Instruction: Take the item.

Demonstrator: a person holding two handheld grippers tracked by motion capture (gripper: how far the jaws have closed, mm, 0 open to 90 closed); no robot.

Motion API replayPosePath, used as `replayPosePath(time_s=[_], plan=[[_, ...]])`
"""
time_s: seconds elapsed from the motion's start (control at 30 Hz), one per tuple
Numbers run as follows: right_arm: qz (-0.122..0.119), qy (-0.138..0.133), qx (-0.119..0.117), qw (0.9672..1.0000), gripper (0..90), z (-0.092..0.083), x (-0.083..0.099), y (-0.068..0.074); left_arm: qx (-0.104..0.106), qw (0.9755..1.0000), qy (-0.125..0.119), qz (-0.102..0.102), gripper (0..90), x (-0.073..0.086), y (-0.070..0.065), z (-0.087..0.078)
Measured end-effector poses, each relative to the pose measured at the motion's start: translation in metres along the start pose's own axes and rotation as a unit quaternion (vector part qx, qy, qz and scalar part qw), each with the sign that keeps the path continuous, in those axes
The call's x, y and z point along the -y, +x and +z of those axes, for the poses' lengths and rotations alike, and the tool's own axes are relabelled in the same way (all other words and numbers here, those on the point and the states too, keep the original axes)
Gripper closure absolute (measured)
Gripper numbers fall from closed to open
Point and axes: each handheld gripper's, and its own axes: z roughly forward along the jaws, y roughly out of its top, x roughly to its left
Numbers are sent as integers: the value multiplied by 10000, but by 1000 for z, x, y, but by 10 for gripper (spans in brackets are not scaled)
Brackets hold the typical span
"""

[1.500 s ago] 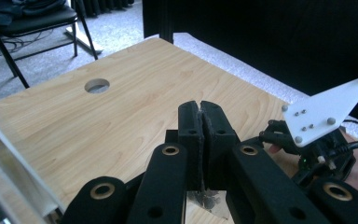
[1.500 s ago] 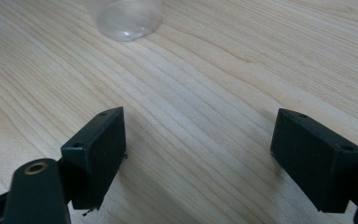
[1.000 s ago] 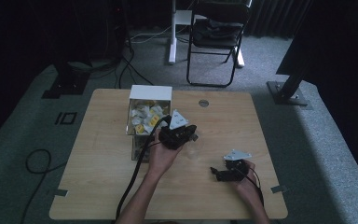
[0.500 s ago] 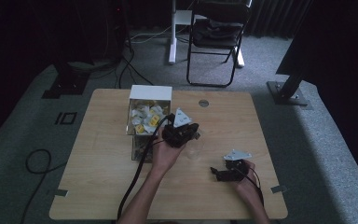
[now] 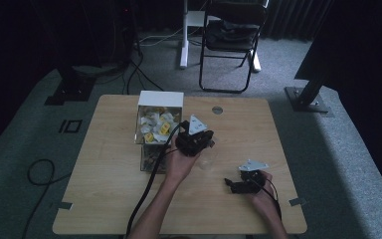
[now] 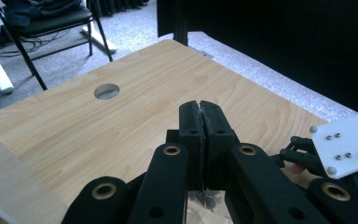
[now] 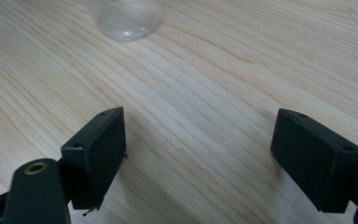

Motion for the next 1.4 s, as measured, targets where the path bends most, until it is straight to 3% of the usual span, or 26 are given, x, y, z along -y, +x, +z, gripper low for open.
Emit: replayPosePath(time_s=[0.2, 0.3, 0.63, 0.93, 1.1, 1.27, 1.4], plan=[[7, 4, -5, 10000, 178, 0, 0, 0, -122, 9999, 17, 39, 875, -3, -2, 5], [1, 0, -2, 10000, 177, 0, 0, 0, -195, 9998, 17, 50, 795, -4, -3, 5], [-1, 0, -1, 10000, 178, 0, 0, 0, -45, 10000, 32, 76, 657, -3, -5, 4], [-2, -2, 1, 10000, 178, 0, 0, 0, 5, 9999, -24, 133, 550, 0, -12, -8], [-7, 1, -1, 10000, 178, 0, 0, 0, -77, 9996, -77, 265, 507, 4, -17, -22], [-8, 8, -7, 10000, 177, 0, 0, 0, -19, 9995, -147, 269, 498, 6, -17, -34], [-5, 11, -7, 10000, 177, 0, 0, 0, 5, 9993, -318, 208, 495, 11, -13, -56]])
